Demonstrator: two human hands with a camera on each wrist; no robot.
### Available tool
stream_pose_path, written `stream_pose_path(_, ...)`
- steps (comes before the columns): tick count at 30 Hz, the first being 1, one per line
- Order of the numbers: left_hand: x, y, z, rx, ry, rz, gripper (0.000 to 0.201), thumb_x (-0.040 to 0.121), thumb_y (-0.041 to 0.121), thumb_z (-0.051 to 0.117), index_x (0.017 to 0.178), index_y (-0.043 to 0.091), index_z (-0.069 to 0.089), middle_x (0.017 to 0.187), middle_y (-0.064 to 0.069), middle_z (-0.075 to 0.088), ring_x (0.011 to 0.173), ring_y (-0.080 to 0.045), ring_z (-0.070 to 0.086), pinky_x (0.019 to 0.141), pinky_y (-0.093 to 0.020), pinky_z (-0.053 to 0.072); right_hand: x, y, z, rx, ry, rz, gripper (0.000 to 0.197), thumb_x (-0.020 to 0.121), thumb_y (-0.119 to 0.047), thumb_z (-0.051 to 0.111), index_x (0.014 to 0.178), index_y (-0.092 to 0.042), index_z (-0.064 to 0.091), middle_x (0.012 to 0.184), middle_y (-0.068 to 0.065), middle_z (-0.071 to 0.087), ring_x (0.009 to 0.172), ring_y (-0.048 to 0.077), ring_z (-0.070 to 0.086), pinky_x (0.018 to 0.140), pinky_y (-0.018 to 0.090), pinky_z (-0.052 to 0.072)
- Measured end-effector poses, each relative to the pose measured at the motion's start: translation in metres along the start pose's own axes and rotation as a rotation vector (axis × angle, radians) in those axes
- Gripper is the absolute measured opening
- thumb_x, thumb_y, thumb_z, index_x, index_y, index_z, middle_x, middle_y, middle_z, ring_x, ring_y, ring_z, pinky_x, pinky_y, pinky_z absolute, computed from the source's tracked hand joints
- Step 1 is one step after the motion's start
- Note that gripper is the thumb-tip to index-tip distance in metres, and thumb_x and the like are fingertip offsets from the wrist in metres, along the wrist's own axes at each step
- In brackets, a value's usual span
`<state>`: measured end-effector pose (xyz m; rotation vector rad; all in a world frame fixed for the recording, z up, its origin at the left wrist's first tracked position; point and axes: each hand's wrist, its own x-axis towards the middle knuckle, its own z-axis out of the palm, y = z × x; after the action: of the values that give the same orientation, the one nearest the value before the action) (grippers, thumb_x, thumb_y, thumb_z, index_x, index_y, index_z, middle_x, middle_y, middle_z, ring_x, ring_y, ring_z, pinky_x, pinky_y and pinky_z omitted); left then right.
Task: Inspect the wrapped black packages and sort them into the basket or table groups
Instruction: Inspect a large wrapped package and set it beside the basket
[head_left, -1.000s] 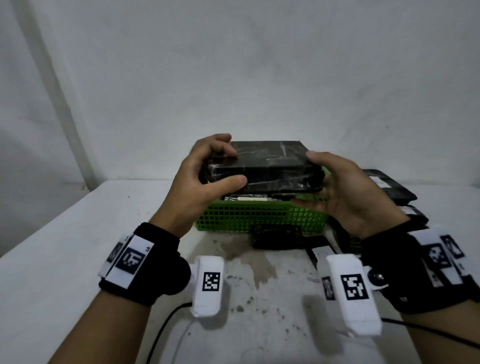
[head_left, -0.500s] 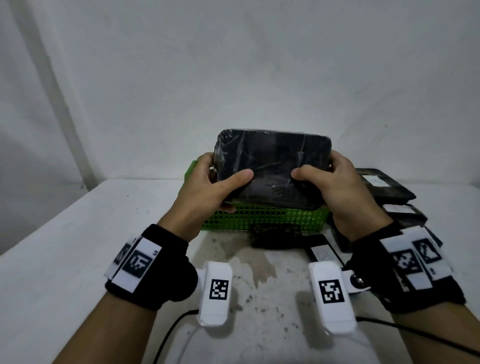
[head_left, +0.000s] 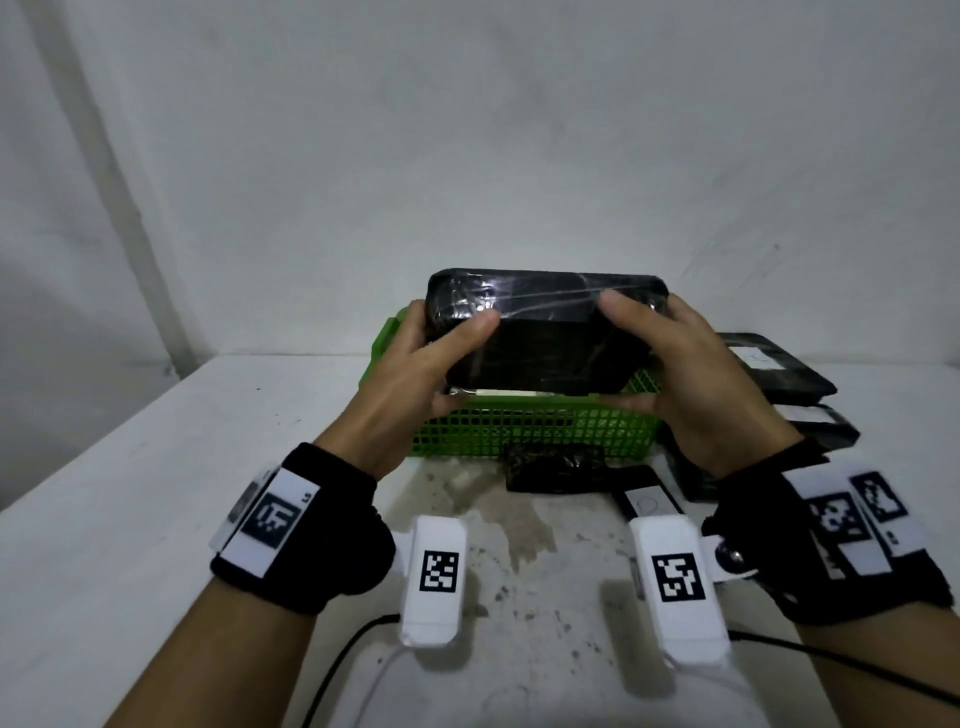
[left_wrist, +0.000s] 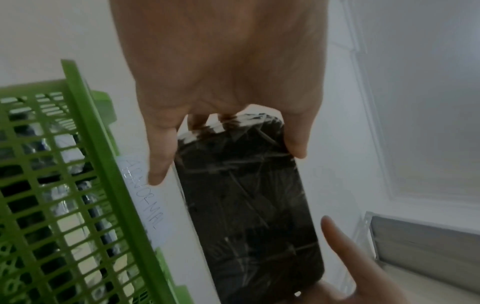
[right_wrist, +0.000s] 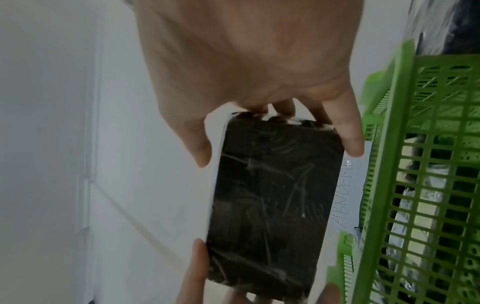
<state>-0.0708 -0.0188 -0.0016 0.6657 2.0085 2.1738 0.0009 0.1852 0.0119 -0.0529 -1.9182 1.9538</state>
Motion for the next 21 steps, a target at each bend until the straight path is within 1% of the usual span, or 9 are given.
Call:
stream_pose_path(4,-0.002,-0.001,0.003,0.005,-0.019,-0.026,0.058,0.067,0.061,0.080,0.117,0.038,0.062,0.131,0.008,0.061,0.115,-0.012,0.064,0.089,-0.045,0.056,0.000,0.007,0.004,-0.014,0.078,-0.117,0.024,0.084,-0.029,0.077,0.102,-0.024,0.063,0.090,-0.015,0.074,0.083,0.002,0.072,0.086,0.044,0.058)
stream_pose_path(7,-0.001,-0.004,0.008,-0.066,0.031,-0.005,0.058,0.074,0.042,0.082,0.123,0.022,0.059,0.122,0.000,0.070,0.112,-0.018,0.067,0.087,-0.042,0.059,-0.003,0.010,0.013,-0.072,0.127,-0.214,0.032,0.070,-0.039,0.081,0.092,-0.025,0.062,0.086,-0.008,0.073,0.088,0.017,0.073,0.087,0.049,0.059)
stream_pose_path(9,0.002,-0.006,0.007,-0.101,0.089,0.024,0.065,0.066,0.039,0.081,0.121,0.013,0.060,0.123,-0.008,0.069,0.109,-0.020,0.069,0.081,-0.037,0.059,-0.004,0.013,0.018,-0.097,0.140,-0.245,0.042,0.063,-0.047,0.080,0.091,-0.023,0.061,0.088,-0.002,0.073,0.092,0.027,0.073,0.086,0.056,0.059)
stream_pose_path(12,0.003,-0.003,-0.001,-0.099,0.087,0.000,0.058,0.072,0.039,0.081,0.120,0.015,0.059,0.123,-0.005,0.068,0.110,-0.020,0.068,0.084,-0.040,0.060,-0.004,0.015,0.021,-0.102,0.121,-0.242,0.053,0.061,-0.052,0.081,0.097,-0.020,0.062,0.100,0.007,0.075,0.094,0.029,0.073,0.087,0.058,0.058)
stream_pose_path(16,-0.001,0.007,-0.011,-0.154,-0.010,-0.120,0.066,0.082,0.066,0.058,0.126,0.016,0.064,0.121,-0.004,0.070,0.113,-0.023,0.068,0.087,-0.049,0.060,-0.001,0.014,0.015,-0.167,0.099,-0.218,0.062,0.062,-0.051,0.087,0.110,-0.022,0.061,0.108,0.002,0.072,0.098,0.022,0.072,0.083,0.045,0.059)
stream_pose_path(17,0.000,0.008,-0.012,-0.190,-0.001,-0.125,0.062,0.086,0.060,0.057,0.122,0.011,0.065,0.116,-0.006,0.071,0.111,-0.025,0.068,0.085,-0.046,0.061,-0.001,0.014,0.013,-0.185,0.087,-0.215,0.066,0.062,-0.052,0.087,0.114,-0.024,0.060,0.115,0.000,0.068,0.102,0.020,0.070,0.079,0.037,0.057)
stream_pose_path(19,0.001,0.007,-0.011,-0.251,0.040,-0.090,0.027,0.098,0.031,0.055,0.108,0.008,0.063,0.105,-0.007,0.066,0.106,-0.027,0.065,0.079,-0.039,0.062,-0.001,0.012,0.015,-0.181,0.055,-0.182,0.069,0.062,-0.059,0.083,0.119,-0.030,0.057,0.129,-0.004,0.058,0.111,0.014,0.064,0.078,0.028,0.053)
stream_pose_path(20,0.002,0.006,-0.009,-0.264,0.051,-0.068,0.013,0.098,0.015,0.050,0.105,0.011,0.060,0.103,-0.006,0.062,0.102,-0.026,0.062,0.075,-0.035,0.062,-0.001,0.011,0.017,-0.124,0.049,-0.139,0.070,0.063,-0.062,0.082,0.121,-0.034,0.055,0.132,-0.004,0.055,0.114,0.014,0.063,0.079,0.032,0.055)
stream_pose_path(21,0.003,0.003,-0.007,-0.262,0.059,-0.043,0.019,0.095,0.005,0.045,0.106,0.014,0.057,0.102,-0.004,0.061,0.098,-0.023,0.059,0.071,-0.034,0.059,0.001,0.010,0.018,-0.034,0.053,-0.077,0.070,0.067,-0.060,0.081,0.126,-0.035,0.051,0.131,-0.003,0.057,0.114,0.016,0.064,0.080,0.038,0.058)
